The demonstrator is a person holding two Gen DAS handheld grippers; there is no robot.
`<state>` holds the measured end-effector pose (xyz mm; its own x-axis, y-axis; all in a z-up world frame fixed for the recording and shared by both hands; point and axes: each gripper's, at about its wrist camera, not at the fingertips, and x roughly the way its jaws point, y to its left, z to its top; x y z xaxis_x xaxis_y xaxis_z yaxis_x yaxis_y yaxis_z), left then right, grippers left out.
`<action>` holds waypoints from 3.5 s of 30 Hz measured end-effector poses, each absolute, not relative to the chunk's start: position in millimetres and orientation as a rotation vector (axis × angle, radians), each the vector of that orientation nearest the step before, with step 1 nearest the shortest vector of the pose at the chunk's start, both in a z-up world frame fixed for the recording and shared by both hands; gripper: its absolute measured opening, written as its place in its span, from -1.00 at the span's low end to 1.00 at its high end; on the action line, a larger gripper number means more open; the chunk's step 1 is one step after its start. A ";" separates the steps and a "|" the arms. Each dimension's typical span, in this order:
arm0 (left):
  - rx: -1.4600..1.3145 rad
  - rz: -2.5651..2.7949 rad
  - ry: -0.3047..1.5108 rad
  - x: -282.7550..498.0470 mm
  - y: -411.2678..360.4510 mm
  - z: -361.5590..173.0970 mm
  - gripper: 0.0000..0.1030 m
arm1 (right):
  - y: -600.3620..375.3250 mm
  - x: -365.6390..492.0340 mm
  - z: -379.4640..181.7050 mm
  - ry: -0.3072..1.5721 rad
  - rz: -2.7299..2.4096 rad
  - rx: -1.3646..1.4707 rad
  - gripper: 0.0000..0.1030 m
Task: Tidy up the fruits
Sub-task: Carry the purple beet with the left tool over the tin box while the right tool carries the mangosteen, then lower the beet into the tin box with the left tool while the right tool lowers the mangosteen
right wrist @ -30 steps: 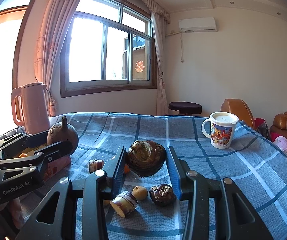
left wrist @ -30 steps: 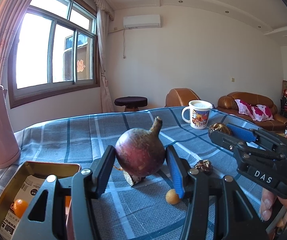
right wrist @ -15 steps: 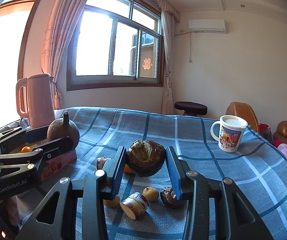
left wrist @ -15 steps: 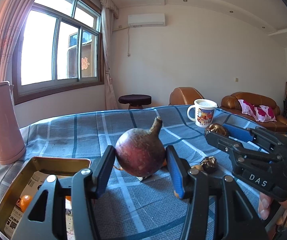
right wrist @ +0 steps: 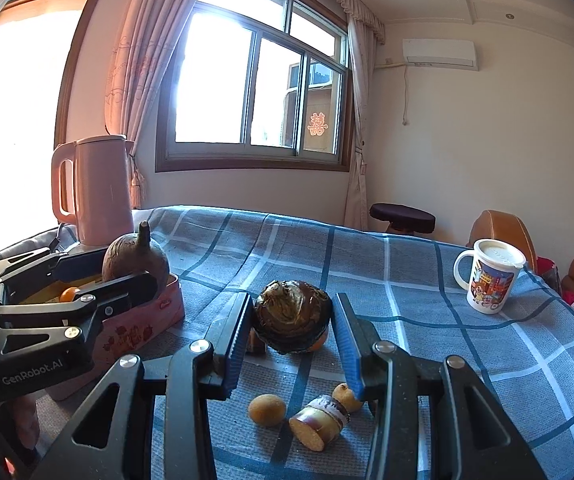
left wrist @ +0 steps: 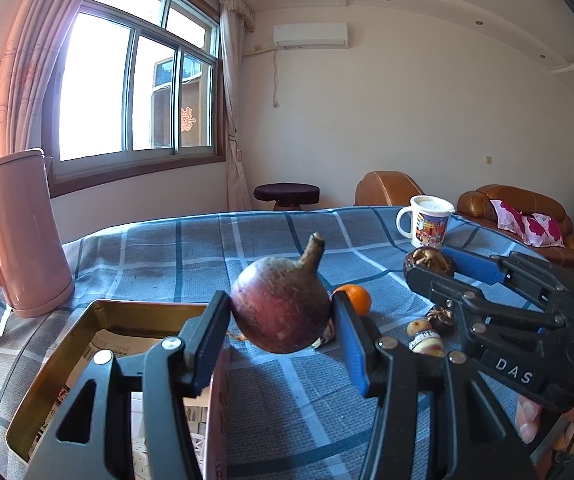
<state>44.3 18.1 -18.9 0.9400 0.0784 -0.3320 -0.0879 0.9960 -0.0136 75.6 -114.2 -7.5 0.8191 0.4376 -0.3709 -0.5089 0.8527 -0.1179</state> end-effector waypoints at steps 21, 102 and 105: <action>-0.065 0.142 0.365 33.9 49.7 -20.8 0.05 | -66.9 69.8 -7.1 0.348 0.611 -0.267 -0.17; -0.162 0.318 0.557 10.0 150.7 -38.7 0.05 | 64.6 63.8 -56.1 0.644 0.953 -0.482 -0.14; -0.146 0.324 0.549 8.8 147.9 -37.4 0.11 | 67.4 57.6 -56.2 0.627 0.953 -0.511 0.13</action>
<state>8.8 147.9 -37.4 0.8039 0.2624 -0.5337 -0.3400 0.9391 -0.0503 57.6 67.4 -56.2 0.4296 0.5830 -0.6896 -0.8640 0.4875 -0.1262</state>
